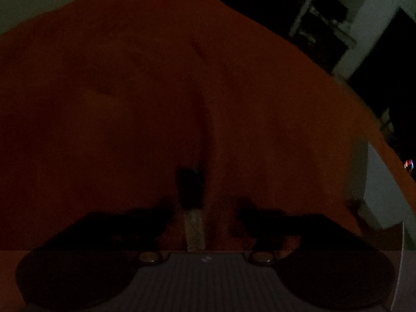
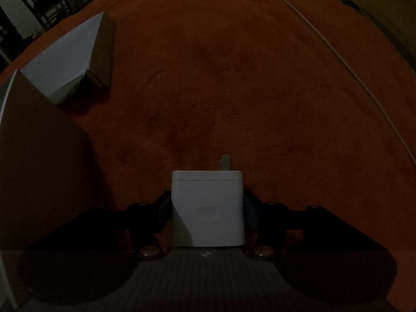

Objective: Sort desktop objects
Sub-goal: 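Grasp the white charger with the right tool while the left tool grasps the vial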

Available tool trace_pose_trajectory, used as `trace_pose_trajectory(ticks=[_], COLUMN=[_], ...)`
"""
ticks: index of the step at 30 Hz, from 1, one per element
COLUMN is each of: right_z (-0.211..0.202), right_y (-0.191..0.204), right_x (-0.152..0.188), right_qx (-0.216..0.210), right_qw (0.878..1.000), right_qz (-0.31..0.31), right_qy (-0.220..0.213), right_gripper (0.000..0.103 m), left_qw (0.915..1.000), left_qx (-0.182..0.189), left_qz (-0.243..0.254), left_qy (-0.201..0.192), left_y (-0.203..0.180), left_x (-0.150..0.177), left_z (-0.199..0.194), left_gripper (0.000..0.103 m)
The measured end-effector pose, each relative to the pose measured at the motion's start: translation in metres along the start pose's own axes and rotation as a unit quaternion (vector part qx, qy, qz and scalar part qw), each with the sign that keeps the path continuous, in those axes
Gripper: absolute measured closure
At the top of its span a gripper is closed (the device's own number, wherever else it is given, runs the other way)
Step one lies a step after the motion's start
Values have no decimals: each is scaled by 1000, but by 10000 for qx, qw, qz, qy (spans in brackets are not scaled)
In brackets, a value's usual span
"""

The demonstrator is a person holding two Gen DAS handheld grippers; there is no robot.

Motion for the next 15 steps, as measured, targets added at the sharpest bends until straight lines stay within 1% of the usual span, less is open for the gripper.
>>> trace_pose_trajectory(ticks=[4, 6, 7, 8, 9, 10, 12, 15], right_z=[1, 2, 2, 2, 2, 2, 3, 3], right_y=[0, 0, 0, 0, 0, 0, 0, -1], right_x=[0, 0, 0, 0, 0, 0, 0, -1], right_qx=[23, 31, 31, 30, 29, 29, 27, 26], right_qw=[10000, 10000, 10000, 10000, 10000, 10000, 10000, 10000], right_qz=[-8, -9, -17, -24, -34, -43, -40, -52], right_qy=[7, 5, 4, -1, -7, -11, -13, -19], right_gripper=[44, 44, 44, 44, 44, 44, 44, 44], left_qw=[9993, 9989, 9988, 9988, 9989, 9989, 9992, 9990], left_qx=[264, 358, 373, 343, 297, 249, 7, 44], left_qz=[-26, 33, 95, 166, 192, 208, 148, 9], left_qy=[251, 286, 289, 293, 320, 352, 371, 443], left_y=[-9, -12, -14, -14, -11, -8, 1, 8], left_x=[4, 1, -1, -3, -5, -7, -6, -4], left_z=[18, 31, 37, 42, 51, 61, 76, 95], left_gripper=[44, 44, 51, 63, 69, 71, 76, 77])
Point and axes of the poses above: each gripper's, at about its wrist camera, not at the fingertips, and z roughly the way its jaws point, y to its left, x to its underside, the point moved 10 cm from there along z, roughly the way its jaws point, and after that the axes turned 12 degrees about z, right-handed, at the moved point
